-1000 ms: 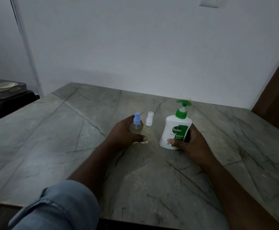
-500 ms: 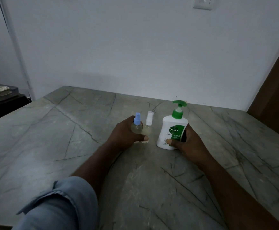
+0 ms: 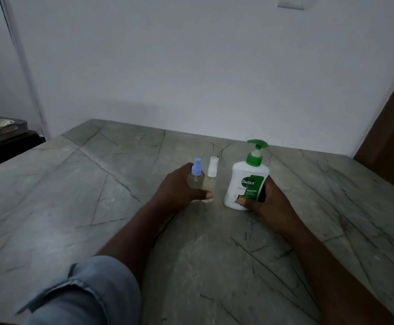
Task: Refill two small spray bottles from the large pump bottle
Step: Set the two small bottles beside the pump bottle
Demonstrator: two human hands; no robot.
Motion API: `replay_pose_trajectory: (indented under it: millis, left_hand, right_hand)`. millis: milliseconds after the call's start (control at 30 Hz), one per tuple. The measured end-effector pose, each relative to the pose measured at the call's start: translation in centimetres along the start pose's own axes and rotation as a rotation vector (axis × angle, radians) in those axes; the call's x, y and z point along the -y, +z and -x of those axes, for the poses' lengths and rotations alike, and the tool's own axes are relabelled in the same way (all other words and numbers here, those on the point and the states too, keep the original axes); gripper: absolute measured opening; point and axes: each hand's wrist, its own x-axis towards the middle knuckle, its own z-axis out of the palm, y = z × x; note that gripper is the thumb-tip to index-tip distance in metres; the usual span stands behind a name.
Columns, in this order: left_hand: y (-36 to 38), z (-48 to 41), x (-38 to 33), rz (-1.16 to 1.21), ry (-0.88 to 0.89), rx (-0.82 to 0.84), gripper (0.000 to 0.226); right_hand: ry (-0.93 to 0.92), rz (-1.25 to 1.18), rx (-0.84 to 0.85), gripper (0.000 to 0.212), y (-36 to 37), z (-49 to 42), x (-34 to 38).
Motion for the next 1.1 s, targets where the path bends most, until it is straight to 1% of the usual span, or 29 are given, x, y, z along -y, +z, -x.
replay_pose_trajectory:
  millis: [200,667,767,967,1100]
  left_hand:
    - [-0.5,0.3,0.1,-0.06,0.043,-0.023,0.046]
    - [-0.9,0.5,-0.3,-0.093,0.06,-0.006,0.046]
    - [-0.9,0.6,0.1,-0.071,0.05,-0.009,0.052]
    - [-1.0,0.2,1.0,0.039,0.031,0.0,0.076]
    - [-0.6,-0.2,1.5,-0.002,0.035,0.01,0.086]
  right_hand:
    - [0.002,0.015,0.009,0.067,0.0,-0.2,-0.2]
    - [0.005,0.009,0.02,0.067,0.0,-0.1,-0.2]
    - [0.008,0.008,0.023,0.069,0.0,-0.1,-0.1]
    - [0.019,-0.025,-0.012,0.077,-0.1,0.0,-0.2]
    - [0.032,-0.036,-0.018,0.08,0.0,0.0,-0.1]
